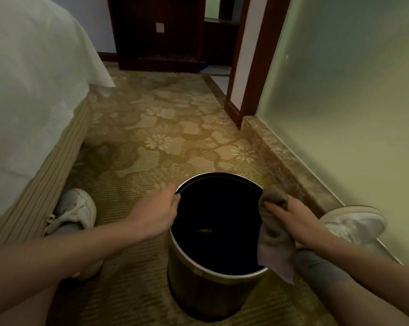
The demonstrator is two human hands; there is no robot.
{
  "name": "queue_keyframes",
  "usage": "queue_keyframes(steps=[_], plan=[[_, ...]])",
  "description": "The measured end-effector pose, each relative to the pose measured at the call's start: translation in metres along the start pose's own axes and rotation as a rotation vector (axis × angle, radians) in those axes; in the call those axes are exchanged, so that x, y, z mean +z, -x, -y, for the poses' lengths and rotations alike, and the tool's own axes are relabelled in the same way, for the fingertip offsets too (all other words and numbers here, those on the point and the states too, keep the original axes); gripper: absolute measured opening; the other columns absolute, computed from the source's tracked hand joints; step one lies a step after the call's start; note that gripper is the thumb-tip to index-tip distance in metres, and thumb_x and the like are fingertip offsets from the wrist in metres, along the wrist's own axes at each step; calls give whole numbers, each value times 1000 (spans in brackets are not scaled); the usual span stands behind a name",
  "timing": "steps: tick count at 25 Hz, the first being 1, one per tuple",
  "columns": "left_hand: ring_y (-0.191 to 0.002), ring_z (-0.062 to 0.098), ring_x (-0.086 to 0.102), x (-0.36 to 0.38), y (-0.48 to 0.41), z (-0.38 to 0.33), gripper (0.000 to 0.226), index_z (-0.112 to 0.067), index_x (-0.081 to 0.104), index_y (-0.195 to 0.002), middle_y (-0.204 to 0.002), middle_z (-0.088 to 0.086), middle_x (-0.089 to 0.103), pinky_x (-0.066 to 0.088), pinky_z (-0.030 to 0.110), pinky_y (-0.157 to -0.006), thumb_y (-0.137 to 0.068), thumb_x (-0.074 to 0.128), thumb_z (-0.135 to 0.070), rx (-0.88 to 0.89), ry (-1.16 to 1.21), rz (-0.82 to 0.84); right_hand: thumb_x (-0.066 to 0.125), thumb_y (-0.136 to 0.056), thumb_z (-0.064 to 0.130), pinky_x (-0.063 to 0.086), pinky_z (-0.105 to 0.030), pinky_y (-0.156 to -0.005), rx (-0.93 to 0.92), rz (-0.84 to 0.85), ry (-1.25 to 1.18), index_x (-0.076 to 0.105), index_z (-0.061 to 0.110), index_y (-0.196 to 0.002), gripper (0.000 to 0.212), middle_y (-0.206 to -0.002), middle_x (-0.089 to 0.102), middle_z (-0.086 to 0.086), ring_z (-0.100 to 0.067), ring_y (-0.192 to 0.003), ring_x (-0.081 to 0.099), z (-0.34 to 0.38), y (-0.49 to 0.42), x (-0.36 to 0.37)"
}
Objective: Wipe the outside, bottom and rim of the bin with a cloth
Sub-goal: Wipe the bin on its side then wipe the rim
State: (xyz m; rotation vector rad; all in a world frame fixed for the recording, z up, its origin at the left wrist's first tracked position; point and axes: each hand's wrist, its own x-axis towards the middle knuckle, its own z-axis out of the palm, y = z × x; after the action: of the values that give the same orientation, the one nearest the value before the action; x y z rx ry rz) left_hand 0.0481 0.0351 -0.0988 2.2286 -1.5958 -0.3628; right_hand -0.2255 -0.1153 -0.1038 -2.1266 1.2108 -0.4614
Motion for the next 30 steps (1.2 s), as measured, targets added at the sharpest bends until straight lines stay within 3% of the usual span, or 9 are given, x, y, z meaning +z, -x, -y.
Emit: queue_keyframes(steps=[3,8,12,16,18,19,22,26,30], plan=[[-102,32,60,-6,-14,9,24,-16,54,-112,-105,11,67,42,35,-78,-102,36,-29,74,24,-13,58,-97,13,47,-16,-72,-67,230,-199,67,18,-93,11,-85,69,5,6,-74,62,18,-43,-6],[-85,23,60,-12,-36,27,20,-28,48,-82,-78,-8,57,39,34,-70,-101,41,-29,120,119,54,56,-96,29,50,-16,-70,10,565,-268,69,17,-97,18,-82,74,7,-2,-76,67,60,-114,18],[-89,16,58,-21,-50,43,15,-35,46,-85,-83,-12,57,44,35,-81,-99,41,-37,149,132,113,59,-95,34,51,-15,-67,-7,634,-252,69,21,-99,17,-84,75,11,-2,-78,69,88,-131,39],[-82,19,57,-20,-42,32,19,-35,44,-80,-77,-10,55,44,38,-77,-99,42,-38,204,93,113,66,-91,31,50,-19,-75,-106,417,-238,73,15,-99,18,-92,75,3,-4,-83,68,64,-103,42],[-87,19,60,-20,-37,22,13,-33,52,-99,-85,-7,61,46,36,-77,-98,43,-42,163,111,86,66,-92,26,50,-21,-78,-199,298,-173,73,14,-98,15,-94,75,1,-4,-84,66,54,-87,36],[-91,21,62,-23,-32,19,27,-27,52,-114,-93,-3,63,47,34,-78,-97,44,-46,107,97,96,66,-92,25,49,-21,-77,-193,270,-180,73,16,-95,12,-92,74,2,-3,-82,66,52,-77,33],[-87,24,65,-31,-13,13,48,-18,45,-125,-108,8,63,54,34,-66,-92,52,-51,-164,235,278,67,-92,24,51,-24,-73,-90,141,-222,72,20,-84,10,-79,72,7,-1,-74,63,42,-45,25],[-85,24,64,-36,7,-1,40,-18,51,-119,-112,12,58,60,38,-60,-94,50,-49,-318,368,559,66,-91,39,52,-40,-79,216,-148,-237,72,14,-90,25,-89,72,-8,-24,-88,67,16,1,18],[-81,30,68,-18,15,-18,39,-12,61,-102,-98,18,65,57,36,-59,-103,32,-38,-156,304,297,61,-96,30,48,-31,-67,322,-328,-496,65,17,-93,14,-85,68,-1,-19,-81,64,18,46,23]])
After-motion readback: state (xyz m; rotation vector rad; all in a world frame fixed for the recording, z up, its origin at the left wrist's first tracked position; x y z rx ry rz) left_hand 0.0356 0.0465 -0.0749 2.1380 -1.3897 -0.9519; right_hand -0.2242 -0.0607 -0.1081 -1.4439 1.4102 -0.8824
